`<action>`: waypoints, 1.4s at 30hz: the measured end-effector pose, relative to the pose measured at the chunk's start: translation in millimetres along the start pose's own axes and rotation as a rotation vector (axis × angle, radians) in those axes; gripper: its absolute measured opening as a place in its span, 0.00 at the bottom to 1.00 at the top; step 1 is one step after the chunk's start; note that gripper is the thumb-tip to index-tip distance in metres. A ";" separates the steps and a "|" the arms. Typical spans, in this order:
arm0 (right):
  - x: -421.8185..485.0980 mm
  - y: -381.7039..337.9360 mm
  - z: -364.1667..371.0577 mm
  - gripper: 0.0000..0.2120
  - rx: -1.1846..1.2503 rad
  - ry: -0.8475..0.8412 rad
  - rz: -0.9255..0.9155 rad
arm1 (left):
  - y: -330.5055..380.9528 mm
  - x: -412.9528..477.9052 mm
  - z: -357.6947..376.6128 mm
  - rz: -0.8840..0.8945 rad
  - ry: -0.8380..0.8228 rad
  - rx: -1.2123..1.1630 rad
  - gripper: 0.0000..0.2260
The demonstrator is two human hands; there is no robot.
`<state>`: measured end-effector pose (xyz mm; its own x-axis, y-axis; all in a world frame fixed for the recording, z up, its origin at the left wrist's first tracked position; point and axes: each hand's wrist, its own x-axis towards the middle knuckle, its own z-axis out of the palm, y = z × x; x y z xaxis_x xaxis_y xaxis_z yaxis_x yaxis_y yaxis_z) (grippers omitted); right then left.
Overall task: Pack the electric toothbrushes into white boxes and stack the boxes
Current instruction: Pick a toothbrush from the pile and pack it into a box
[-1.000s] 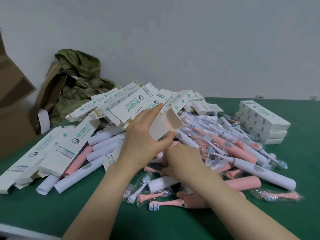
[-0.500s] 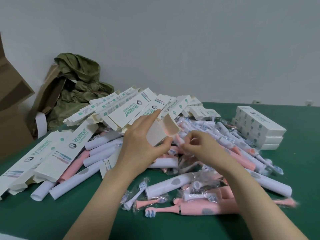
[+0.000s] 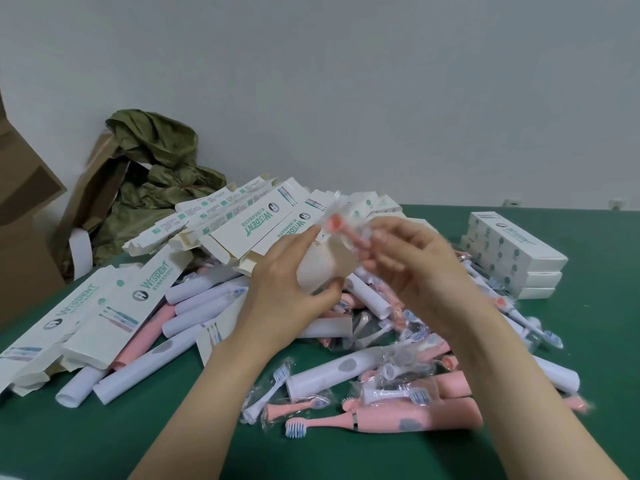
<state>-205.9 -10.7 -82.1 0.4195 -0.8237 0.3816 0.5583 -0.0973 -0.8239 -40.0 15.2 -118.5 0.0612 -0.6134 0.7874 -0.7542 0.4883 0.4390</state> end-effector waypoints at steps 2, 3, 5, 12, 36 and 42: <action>-1.0 10.2 6.6 0.05 -0.094 -0.070 0.101 | -0.6 1.2 0.9 -0.090 -0.015 -0.065 0.25; 0.8 13.6 8.1 0.05 -0.140 -0.036 0.110 | -1.4 2.0 1.6 -0.109 -0.025 -0.061 0.27; 5.9 14.8 5.9 0.07 -0.189 0.121 0.077 | -3.0 4.2 2.8 -0.074 -0.032 0.005 0.25; 7.6 17.3 -15.0 0.10 -0.737 0.439 -0.107 | -2.2 1.1 5.0 0.024 -0.052 0.105 0.29; 2.6 48.0 -2.1 0.16 -1.354 0.111 -0.417 | 4.5 -5.3 11.8 0.009 -0.114 0.064 0.31; -0.1 40.1 -7.5 0.08 -1.160 0.256 -0.417 | 0.6 -6.7 10.2 0.038 -0.101 0.067 0.29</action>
<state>-188.9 -18.7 -118.3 0.1397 -0.6844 0.7156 -0.3960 -0.7010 -0.5931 -47.5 13.2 -127.9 -0.0318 -0.6567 0.7535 -0.7969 0.4717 0.3774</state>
